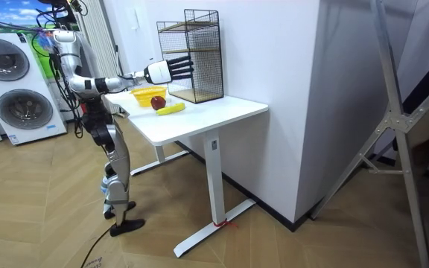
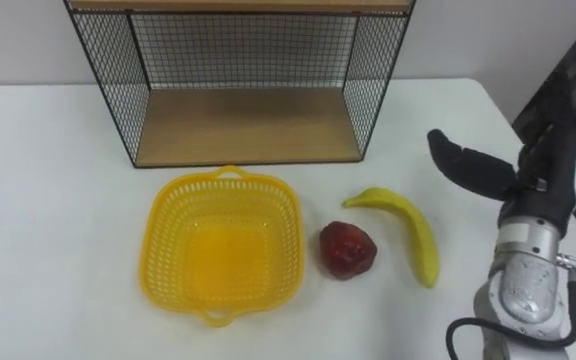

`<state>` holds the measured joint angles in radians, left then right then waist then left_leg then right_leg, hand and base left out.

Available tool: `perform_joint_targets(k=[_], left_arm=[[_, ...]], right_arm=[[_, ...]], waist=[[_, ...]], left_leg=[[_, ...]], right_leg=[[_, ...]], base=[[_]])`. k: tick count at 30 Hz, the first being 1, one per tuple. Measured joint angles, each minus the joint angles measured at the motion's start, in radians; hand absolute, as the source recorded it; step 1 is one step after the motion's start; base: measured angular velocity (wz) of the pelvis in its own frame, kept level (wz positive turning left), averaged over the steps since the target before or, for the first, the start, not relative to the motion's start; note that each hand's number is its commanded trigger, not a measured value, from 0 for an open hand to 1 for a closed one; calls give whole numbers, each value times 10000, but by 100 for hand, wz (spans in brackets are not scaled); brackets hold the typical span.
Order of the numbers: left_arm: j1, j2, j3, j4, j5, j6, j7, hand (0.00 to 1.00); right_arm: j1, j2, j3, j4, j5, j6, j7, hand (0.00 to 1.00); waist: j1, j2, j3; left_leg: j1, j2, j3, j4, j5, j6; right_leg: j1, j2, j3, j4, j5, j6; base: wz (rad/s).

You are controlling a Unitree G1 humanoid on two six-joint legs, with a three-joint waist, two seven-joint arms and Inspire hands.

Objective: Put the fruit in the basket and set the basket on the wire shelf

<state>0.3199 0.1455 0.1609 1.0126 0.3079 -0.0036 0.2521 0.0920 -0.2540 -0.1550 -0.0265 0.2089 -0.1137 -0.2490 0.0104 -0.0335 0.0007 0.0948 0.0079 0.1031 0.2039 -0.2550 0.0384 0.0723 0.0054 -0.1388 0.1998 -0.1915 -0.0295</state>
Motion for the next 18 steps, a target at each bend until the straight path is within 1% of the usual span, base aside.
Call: perform_joint_targets(k=[3, 5, 10, 15, 18], left_arm=[[-32, -25, -120, 0, 0, 0, 0, 0], [-75, -29, -179, 0, -2, 0, 1, 0], [-178, -28, -305, -1, -4, 0, 3, 0], [-246, -23, -486, -4, 7, -19, 3, 0], [-227, -17, -489, -7, 0, -46, 0, 0]], right_arm=[[0, 0, 207, -1, -464, 0, 519, 0], [0, 0, 267, -3, -666, 0, 759, 0], [-2, 1, 711, -273, -1607, -1, 1292, 0], [4, 0, 1058, -271, -2066, 0, 1828, 0], [48, 0, 1208, -262, -2152, -1, 2102, 0]], waist=[[-27, 117, -27], [11, 155, -49], [68, 147, -50], [213, 95, -34], [232, 65, -29]], left_leg=[[-10, -20, -2, -14, 14, 24], [-13, -21, -2, -36, 16, 25], [-9, -14, 11, -14, 27, 20], [-12, -15, 3, -42, 26, 20], [-12, -15, -5, -19, 26, 20]], right_leg=[[-1, -27, -14, 19, 7, 5], [3, -30, -19, 28, 8, 5], [3, -25, -10, 33, 12, -2], [-7, -18, 6, 30, 13, -2], [-7, -18, 7, 19, 13, -2]], base=[[0], [0], [0], [0], [0]])
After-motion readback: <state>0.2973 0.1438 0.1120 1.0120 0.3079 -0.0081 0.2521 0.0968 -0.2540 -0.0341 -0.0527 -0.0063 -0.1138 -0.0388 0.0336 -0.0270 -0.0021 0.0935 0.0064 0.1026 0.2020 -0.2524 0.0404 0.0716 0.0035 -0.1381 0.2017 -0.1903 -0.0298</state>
